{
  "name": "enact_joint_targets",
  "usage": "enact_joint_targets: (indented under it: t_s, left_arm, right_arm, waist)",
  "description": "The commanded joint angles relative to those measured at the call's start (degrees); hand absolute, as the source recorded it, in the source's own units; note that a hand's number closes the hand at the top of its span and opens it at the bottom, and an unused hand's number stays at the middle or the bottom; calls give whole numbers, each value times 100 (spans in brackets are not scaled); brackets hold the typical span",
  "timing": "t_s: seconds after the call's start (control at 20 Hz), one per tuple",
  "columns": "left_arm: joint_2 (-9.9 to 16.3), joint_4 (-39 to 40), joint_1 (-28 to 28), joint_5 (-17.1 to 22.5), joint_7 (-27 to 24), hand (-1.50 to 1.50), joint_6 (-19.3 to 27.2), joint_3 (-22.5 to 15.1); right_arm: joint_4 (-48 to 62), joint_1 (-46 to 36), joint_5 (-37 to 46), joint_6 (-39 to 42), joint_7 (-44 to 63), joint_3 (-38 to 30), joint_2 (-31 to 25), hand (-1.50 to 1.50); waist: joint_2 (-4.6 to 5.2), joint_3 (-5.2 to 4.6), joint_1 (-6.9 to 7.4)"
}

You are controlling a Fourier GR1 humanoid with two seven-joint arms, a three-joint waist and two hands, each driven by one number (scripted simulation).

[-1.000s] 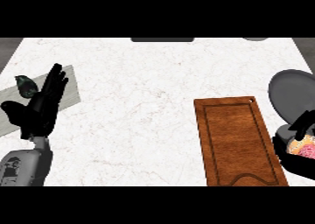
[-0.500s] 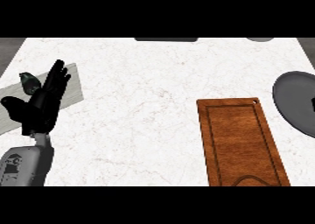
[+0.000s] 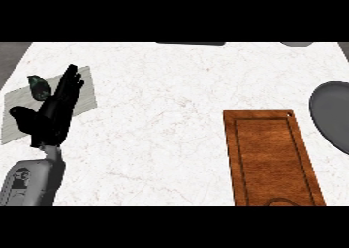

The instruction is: Pick the cupcake from the cutting board and place it in the pan

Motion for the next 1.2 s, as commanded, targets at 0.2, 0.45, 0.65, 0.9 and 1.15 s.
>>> enact_joint_targets:
  t_s: [0.2,0.45,0.65,0.9,1.15]
  left_arm:
    - [-204,153,-236,-121,-35,0,165,-121]
    - [-154,60,-143,-66,-25,0,40,-142]
    - [-48,172,-146,-116,-49,0,87,-27]
    - [-9,-62,-125,-19,39,0,18,1]
    - [29,-77,91,-57,-11,0,75,74]
  right_arm:
    - [2241,-784,-241,-151,-694,-374,-358,150]
    - [3029,-993,-236,1117,-446,-259,-529,-150]
    - [3350,-959,-222,1101,-1091,-264,-653,-150]
    - [3400,-917,-832,867,-1883,-849,-531,-150]
    - [3608,-584,-1633,1662,-2489,-1584,-919,-150]
  waist:
    - [46,13,42]
    - [69,20,176]
    - [56,18,76]
    - [20,22,13]
    - [-26,15,-142]
